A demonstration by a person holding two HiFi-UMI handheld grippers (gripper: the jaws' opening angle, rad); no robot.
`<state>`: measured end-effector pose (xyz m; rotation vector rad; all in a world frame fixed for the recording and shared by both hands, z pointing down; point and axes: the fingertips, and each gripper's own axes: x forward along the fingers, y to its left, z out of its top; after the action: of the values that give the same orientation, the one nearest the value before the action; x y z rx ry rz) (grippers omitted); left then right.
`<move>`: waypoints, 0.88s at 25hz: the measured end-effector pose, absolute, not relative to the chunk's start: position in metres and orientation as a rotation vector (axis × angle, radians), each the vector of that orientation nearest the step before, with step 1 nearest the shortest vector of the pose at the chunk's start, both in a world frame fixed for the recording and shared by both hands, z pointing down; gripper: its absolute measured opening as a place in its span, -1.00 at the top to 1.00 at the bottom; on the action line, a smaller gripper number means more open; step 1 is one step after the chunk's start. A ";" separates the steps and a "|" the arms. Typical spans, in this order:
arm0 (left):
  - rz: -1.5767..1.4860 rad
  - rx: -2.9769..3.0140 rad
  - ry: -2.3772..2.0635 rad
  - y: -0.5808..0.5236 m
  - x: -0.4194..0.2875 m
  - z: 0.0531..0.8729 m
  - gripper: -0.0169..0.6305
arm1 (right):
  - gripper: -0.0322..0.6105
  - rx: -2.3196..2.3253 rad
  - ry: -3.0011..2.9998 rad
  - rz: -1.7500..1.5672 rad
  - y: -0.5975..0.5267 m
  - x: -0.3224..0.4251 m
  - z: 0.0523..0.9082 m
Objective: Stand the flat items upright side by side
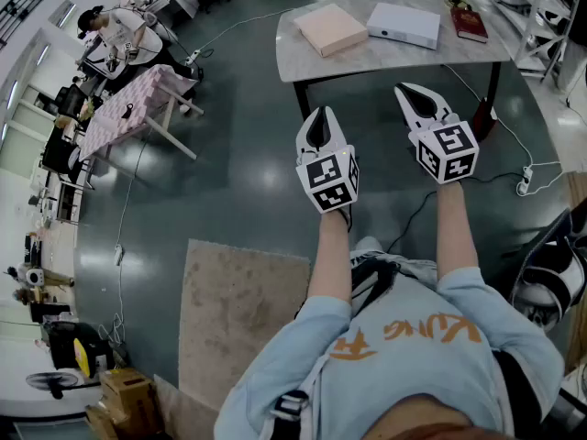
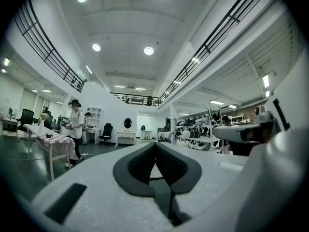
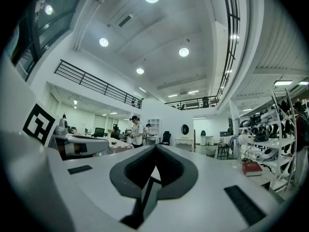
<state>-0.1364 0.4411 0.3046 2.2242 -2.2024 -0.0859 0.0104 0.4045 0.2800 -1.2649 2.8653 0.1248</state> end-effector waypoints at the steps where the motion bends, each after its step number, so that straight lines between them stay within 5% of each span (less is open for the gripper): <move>1: -0.089 2.226 -2.199 0.443 -0.136 0.305 0.91 | 0.90 -1.281 2.855 0.110 0.403 0.011 0.282; 22: -0.132 2.110 -2.105 0.333 -0.187 0.361 0.91 | 0.90 -1.347 2.915 -0.063 0.286 -0.032 0.343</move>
<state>-0.1868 0.3327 0.3606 2.1103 -2.1051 -0.1317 -0.0322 0.2860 0.3429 -1.3471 2.9153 -0.0628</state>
